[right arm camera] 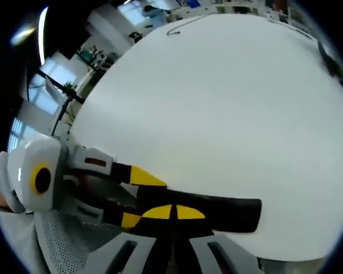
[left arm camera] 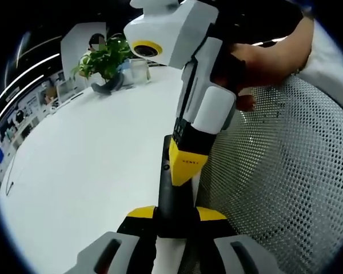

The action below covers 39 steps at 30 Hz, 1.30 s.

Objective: Press the specified remote control buttons in sequence, fully releasing each button before pressing the next.

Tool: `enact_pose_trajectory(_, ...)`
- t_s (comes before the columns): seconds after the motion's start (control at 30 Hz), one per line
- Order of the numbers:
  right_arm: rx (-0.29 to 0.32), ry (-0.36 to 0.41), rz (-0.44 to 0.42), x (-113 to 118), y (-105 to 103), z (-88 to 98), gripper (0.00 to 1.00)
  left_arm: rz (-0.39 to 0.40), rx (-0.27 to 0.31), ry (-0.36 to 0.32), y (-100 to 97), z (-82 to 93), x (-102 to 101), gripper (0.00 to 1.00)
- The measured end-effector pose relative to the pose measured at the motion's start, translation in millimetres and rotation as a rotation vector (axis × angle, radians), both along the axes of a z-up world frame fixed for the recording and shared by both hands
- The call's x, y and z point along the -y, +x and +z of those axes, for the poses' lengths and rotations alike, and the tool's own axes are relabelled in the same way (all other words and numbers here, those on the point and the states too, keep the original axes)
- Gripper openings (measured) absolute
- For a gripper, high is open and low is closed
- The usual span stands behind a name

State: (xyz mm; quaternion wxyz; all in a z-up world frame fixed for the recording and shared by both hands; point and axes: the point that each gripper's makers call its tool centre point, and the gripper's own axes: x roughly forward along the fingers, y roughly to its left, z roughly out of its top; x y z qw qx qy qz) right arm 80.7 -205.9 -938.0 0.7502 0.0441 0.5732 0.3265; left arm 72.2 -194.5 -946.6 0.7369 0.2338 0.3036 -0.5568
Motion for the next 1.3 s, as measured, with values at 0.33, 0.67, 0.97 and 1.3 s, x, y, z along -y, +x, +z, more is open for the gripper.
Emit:
enact_pose_trajectory(0.33,0.024,-0.036,0.013,-2.1,2.8,-0.7,0.00,0.017,-0.005,0.000,1.3,0.1,0.2,0.25)
enact_pose_trajectory(0.67,-0.003,0.036,-0.027,-1.5,0.4,6.6,0.00,0.035,-0.003,-0.002,0.4,0.4,0.2,0.25)
enact_pose_trajectory(0.97,0.207,0.103,-0.195,24.0,34.4,48.2,0.00,0.064,-0.026,-0.011,-0.1,1.0,-0.7,0.25)
enact_pose_trajectory(1.3,0.532,0.040,-0.300,81.3,56.5,104.0,0.08,0.036,-0.004,-0.004,-1.4,1.0,0.3,0.25)
